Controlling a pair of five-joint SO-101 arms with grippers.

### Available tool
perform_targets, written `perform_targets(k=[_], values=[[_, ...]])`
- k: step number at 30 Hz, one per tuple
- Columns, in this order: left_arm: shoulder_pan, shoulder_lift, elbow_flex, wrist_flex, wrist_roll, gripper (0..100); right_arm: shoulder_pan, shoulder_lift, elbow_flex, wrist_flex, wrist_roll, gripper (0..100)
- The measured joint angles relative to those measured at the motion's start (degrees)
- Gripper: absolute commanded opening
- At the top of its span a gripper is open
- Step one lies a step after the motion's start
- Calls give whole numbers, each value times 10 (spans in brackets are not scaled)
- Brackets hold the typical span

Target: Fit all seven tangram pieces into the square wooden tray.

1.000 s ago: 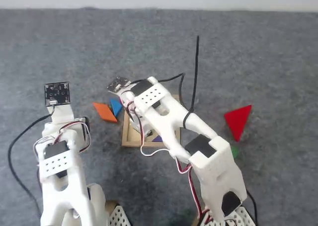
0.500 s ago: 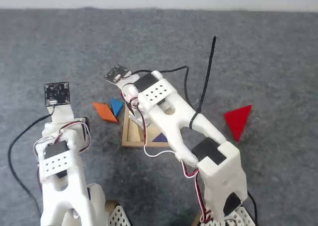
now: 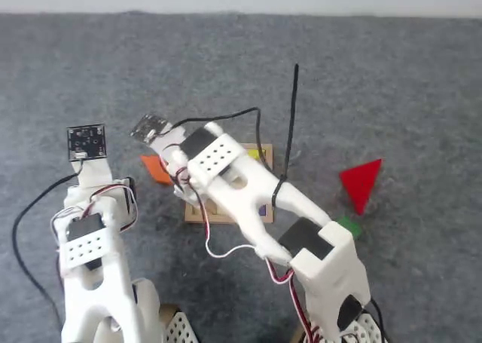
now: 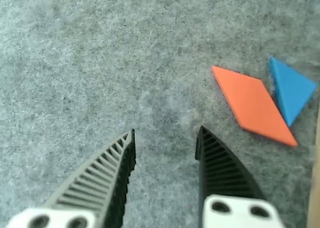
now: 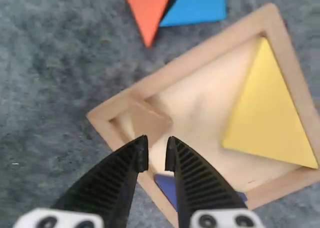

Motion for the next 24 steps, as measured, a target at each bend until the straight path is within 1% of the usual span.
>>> perform_targets(k=[4, 11, 13, 16, 18, 24], values=[[0, 0, 0, 0, 0, 184, -11, 0, 0, 0, 0, 73], [0, 0, 0, 0, 0, 184, 11, -45, 0, 12, 0, 73], [0, 0, 0, 0, 0, 184, 11, -45, 0, -3, -4, 73], [-4, 0, 0, 0, 0, 184, 11, -27, -1, -58, -48, 73], [-25, 0, 0, 0, 0, 184, 11, 1, -1, -86, -73, 73], [-38, 0, 0, 0, 9, 184, 11, 32, -2, -98, -84, 73]])
